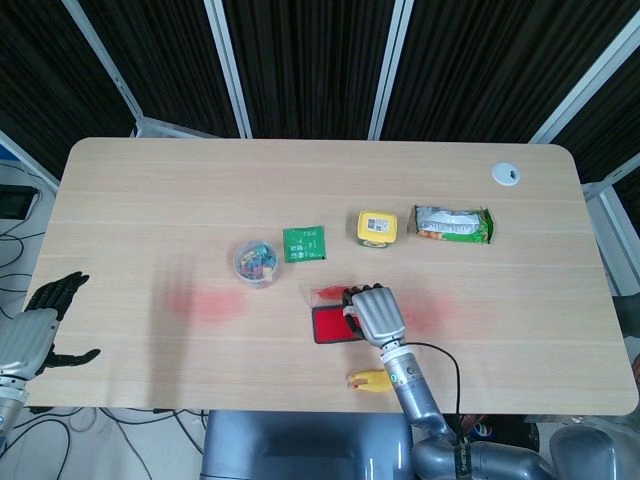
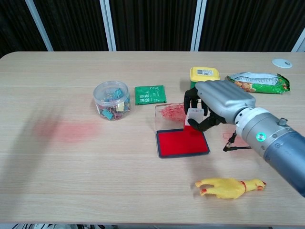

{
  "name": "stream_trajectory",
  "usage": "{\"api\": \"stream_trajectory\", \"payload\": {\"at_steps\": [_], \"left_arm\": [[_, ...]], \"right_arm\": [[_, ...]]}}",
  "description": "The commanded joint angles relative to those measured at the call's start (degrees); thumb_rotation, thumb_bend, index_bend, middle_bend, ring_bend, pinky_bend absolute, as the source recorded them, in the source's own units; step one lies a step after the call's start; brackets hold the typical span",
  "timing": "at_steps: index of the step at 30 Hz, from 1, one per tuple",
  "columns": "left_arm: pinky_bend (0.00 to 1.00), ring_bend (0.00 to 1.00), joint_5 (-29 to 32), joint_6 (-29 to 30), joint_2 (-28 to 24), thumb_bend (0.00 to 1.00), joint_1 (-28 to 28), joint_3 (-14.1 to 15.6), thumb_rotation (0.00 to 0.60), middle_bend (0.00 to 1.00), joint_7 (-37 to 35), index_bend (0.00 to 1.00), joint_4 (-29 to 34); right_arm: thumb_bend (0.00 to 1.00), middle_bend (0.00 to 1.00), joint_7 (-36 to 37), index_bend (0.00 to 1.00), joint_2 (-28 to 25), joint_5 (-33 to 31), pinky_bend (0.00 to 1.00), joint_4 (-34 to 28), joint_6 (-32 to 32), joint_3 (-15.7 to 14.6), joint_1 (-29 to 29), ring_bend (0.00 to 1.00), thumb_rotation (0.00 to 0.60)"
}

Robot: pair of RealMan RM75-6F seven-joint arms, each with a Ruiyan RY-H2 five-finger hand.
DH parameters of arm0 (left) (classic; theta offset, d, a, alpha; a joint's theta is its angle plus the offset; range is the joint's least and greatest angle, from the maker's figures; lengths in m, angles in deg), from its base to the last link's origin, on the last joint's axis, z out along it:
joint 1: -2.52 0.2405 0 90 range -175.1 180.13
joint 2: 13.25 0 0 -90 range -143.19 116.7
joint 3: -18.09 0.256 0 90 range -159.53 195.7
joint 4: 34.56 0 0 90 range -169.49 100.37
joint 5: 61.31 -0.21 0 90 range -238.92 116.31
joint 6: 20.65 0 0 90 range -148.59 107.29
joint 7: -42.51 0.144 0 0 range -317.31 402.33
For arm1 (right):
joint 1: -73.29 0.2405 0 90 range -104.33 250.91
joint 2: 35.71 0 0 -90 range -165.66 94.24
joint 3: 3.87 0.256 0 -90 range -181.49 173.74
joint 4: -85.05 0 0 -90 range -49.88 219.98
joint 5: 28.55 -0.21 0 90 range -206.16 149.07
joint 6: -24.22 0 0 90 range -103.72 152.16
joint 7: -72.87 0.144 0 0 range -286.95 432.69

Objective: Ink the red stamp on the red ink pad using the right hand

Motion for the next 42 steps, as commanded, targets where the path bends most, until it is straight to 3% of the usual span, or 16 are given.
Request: {"api": "stream_trajectory", "payload": {"at_steps": [1, 15, 42], "left_arm": [[0.0, 0.0, 0.0, 0.1, 0.0, 0.0, 0.0, 0.0, 0.6, 0.0, 0.1, 0.0, 0.0], [0.0, 0.0, 0.3, -0.1, 0.0, 0.0, 0.1, 0.1, 0.6, 0.0, 0.4, 0.0, 0.5], [0.0, 0.0, 1.6, -1.7, -0.7, 0.0, -0.2, 0.1, 0.6, 0.0, -1.0, 0.0, 1.6]], "right_arm": [[0.55, 0.67, 0.2, 0.79, -2.0, -0.4, 0.51, -1.0, 0.7, -0.2, -1.2, 0.54, 0.6], [0.53, 0.65, 4.5, 0.79, -6.1, -1.2, 0.49, 1.1, 1.3, -1.7, -4.5, 0.51, 0.6], [0.5, 0.62, 14.5, 0.79, -0.1, 0.6, 0.46, 12.9, 1.2, -2.0, -6.1, 0.49, 0.6]]}}
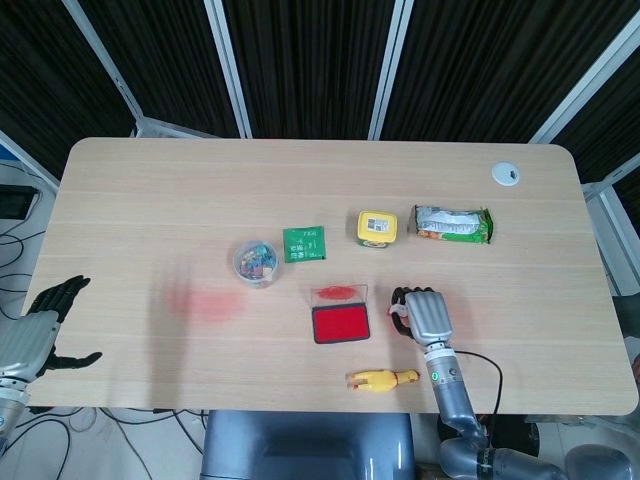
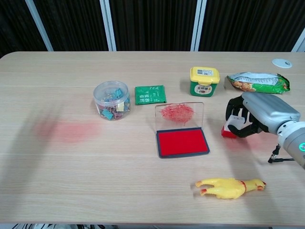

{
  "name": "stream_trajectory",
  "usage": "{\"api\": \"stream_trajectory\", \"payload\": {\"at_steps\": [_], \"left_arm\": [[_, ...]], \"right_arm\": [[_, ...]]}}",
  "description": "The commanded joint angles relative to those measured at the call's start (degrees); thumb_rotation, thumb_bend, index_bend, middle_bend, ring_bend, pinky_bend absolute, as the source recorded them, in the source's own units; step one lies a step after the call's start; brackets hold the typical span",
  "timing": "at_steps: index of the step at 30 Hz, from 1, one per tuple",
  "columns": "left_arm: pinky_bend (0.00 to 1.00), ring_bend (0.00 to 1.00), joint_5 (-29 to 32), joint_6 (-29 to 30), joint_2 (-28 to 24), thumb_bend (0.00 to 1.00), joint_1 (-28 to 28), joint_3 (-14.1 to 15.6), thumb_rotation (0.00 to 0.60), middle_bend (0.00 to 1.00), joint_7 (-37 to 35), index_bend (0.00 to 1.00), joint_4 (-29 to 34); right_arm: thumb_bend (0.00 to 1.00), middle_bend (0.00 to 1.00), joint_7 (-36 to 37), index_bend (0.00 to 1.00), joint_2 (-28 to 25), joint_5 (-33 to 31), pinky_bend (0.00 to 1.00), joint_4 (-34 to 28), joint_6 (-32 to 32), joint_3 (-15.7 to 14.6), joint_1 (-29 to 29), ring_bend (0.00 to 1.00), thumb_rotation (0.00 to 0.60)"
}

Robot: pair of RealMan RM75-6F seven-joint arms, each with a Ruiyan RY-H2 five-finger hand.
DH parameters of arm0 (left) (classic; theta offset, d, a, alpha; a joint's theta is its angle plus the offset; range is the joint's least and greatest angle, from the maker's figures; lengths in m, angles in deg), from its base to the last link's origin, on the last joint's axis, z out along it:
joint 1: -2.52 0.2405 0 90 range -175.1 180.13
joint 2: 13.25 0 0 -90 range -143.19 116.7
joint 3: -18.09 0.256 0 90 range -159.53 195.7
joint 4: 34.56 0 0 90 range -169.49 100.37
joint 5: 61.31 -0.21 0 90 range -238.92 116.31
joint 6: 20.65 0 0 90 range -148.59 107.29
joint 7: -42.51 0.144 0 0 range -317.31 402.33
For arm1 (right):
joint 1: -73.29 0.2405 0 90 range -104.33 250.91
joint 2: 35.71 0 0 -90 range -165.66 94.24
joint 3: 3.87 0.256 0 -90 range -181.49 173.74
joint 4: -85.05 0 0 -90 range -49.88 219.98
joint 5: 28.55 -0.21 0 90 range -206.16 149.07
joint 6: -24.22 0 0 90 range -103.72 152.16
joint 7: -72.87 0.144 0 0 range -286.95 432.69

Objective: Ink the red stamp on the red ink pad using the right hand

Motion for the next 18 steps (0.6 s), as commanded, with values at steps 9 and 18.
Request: {"api": "stream_trajectory", "payload": {"at_steps": [9, 18], "left_arm": [[0.0, 0.0, 0.1, -0.1, -0.1, 0.0, 0.0, 0.0, 0.6, 0.0, 0.1, 0.0, 0.1], [0.0, 0.0, 0.2, -0.1, -0.1, 0.0, 0.0, 0.0, 0.6, 0.0, 0.1, 0.0, 0.1]], "right_arm": [[0.47, 0.59, -0.8, 0.79, 0.4, -0.3, 0.45, 0.5, -0.8, 0.2, -0.2, 0.47, 0.6], [0.46, 0.55, -1.5, 0.73, 0.4, -0.7, 0.43, 0.4, -1.2, 0.5, -0.3, 0.45, 0.6]]}}
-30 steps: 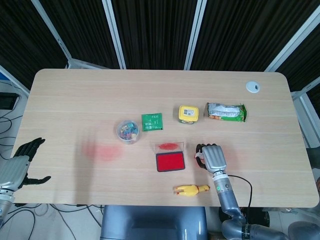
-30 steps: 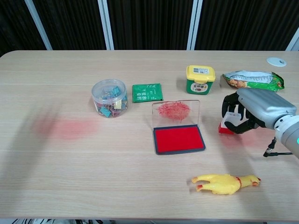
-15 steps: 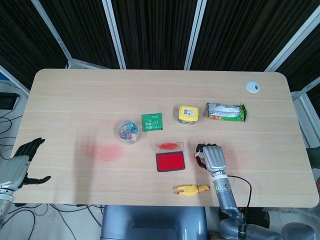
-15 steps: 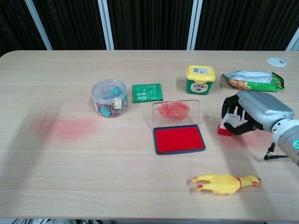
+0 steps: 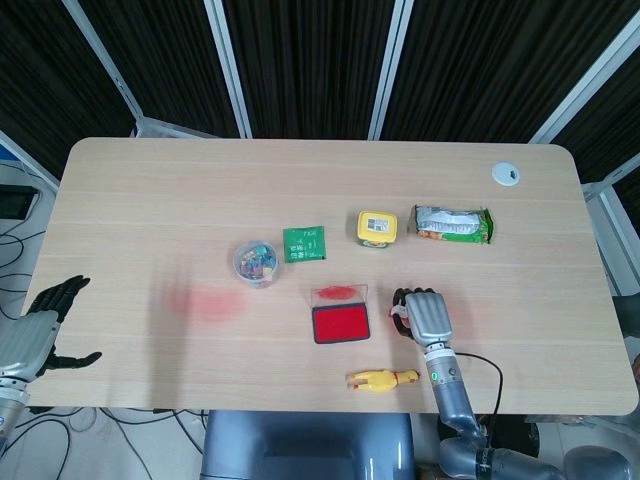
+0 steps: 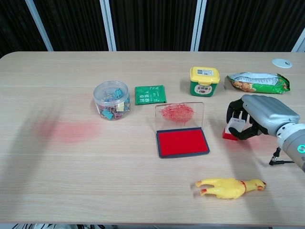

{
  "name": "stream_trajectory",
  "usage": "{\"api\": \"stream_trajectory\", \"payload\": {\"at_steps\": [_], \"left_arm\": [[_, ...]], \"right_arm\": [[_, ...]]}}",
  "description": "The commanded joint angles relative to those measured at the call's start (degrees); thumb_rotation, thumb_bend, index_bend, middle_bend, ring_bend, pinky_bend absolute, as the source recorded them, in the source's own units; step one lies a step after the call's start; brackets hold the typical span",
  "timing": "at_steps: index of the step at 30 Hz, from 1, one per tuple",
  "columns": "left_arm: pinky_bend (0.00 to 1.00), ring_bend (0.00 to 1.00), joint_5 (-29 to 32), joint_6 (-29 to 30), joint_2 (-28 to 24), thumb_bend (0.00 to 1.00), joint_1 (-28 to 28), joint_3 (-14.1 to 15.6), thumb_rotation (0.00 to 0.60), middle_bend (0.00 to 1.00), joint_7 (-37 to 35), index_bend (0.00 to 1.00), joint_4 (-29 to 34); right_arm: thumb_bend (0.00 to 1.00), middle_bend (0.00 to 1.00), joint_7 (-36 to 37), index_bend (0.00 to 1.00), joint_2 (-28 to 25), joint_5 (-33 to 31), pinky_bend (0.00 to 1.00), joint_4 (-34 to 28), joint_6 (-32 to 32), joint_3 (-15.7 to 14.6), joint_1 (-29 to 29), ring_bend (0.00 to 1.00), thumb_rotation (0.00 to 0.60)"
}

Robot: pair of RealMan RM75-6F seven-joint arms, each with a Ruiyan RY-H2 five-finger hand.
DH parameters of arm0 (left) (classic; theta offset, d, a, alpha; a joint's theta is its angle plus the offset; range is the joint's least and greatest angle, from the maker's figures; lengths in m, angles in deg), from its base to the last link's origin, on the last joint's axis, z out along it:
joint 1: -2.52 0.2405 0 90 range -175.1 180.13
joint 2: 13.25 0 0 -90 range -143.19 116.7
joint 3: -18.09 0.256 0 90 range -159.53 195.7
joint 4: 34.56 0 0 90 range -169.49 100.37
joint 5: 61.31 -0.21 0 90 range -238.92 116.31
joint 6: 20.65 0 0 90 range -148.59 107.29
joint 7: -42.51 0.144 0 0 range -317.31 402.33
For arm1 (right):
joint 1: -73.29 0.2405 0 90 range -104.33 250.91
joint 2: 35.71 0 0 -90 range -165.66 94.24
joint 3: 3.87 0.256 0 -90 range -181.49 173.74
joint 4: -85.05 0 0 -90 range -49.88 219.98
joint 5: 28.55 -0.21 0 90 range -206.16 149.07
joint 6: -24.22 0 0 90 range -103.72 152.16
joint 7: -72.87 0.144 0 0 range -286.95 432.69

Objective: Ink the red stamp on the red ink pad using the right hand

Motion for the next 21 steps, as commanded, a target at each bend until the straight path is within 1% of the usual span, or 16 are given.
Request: {"api": "stream_trajectory", "payload": {"at_steps": [1, 11, 21], "left_arm": [[0.0, 0.0, 0.0, 0.0, 0.0, 0.0, 0.0, 0.0, 0.6, 0.0, 0.0, 0.0, 0.0], [0.0, 0.0, 0.1, -0.1, -0.1, 0.0, 0.0, 0.0, 0.6, 0.0, 0.0, 0.0, 0.1], [0.0, 0.0, 0.1, -0.1, -0.1, 0.0, 0.0, 0.0, 0.6, 0.0, -0.1, 0.0, 0.1]], "right_arm": [[0.46, 0.55, -0.1, 0.73, 0.0, -0.1, 0.43, -0.1, -0.1, 0.1, 0.0, 0.45, 0.6], [0.44, 0.53, -1.2, 0.71, -0.2, -0.6, 0.42, -0.7, -0.5, 0.4, -0.2, 0.44, 0.6], [0.42, 0.49, -2.2, 0.65, -0.5, -1.2, 0.41, -1.4, -1.1, 0.5, -0.2, 0.42, 0.6]]}}
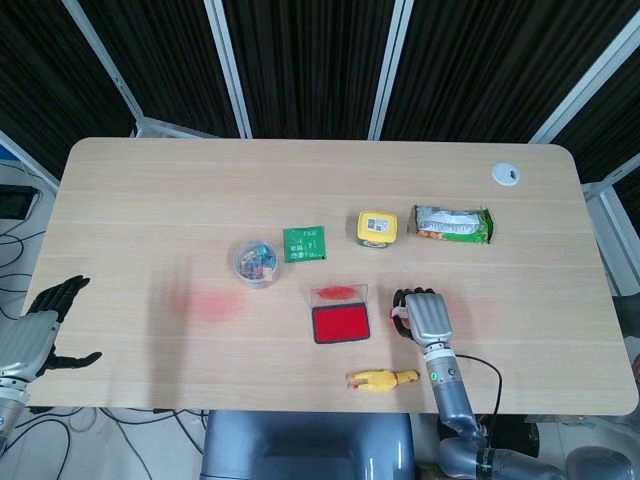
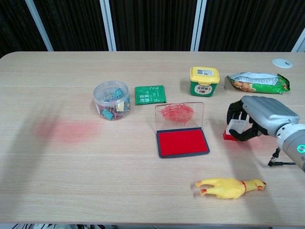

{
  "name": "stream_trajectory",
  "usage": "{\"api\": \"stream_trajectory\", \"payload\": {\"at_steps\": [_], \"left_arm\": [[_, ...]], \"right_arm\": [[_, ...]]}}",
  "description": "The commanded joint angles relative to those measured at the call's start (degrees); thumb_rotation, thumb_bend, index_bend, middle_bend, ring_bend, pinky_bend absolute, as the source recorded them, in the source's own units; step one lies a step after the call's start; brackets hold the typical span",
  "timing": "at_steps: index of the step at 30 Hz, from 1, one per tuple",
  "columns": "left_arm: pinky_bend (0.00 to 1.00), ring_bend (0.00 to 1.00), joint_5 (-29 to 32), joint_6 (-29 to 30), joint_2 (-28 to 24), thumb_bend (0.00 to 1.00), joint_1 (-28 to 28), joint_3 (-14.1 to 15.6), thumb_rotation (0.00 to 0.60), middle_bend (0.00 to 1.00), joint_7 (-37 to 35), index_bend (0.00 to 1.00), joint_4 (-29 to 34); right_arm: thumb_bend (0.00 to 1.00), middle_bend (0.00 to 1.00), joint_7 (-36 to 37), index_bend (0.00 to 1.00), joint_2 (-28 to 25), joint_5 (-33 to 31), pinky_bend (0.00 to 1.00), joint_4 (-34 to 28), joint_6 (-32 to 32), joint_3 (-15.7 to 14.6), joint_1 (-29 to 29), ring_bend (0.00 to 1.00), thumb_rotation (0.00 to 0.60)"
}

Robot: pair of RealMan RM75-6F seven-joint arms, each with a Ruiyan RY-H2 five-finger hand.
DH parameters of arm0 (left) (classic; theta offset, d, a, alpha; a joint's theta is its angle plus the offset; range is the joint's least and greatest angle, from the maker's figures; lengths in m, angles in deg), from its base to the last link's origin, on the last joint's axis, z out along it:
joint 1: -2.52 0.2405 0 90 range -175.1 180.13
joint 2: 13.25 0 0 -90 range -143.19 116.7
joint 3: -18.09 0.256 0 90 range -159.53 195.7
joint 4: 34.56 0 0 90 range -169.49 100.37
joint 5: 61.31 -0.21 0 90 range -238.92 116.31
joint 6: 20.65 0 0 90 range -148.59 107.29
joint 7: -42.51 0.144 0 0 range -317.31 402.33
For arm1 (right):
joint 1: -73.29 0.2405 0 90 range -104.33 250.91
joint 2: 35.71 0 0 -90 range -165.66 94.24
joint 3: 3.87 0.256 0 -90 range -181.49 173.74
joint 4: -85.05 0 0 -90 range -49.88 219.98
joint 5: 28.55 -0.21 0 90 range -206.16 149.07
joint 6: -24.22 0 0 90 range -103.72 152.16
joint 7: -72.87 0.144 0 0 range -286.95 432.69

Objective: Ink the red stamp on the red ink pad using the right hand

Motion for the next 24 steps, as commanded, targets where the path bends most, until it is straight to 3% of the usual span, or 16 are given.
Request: {"api": "stream_trajectory", "payload": {"at_steps": [1, 24], "left_arm": [[0.0, 0.0, 0.0, 0.0, 0.0, 0.0, 0.0, 0.0, 0.6, 0.0, 0.0, 0.0, 0.0], [0.0, 0.0, 0.0, -0.1, -0.1, 0.0, 0.0, 0.0, 0.6, 0.0, -0.1, 0.0, 0.1]], "right_arm": [[0.42, 0.49, -0.2, 0.65, -0.1, -0.1, 0.41, -0.1, -0.1, 0.0, 0.0, 0.42, 0.6], [0.4, 0.47, -2.3, 0.44, -0.6, -1.5, 0.38, -1.6, -0.8, 0.5, 0.0, 0.4, 0.6]]}}
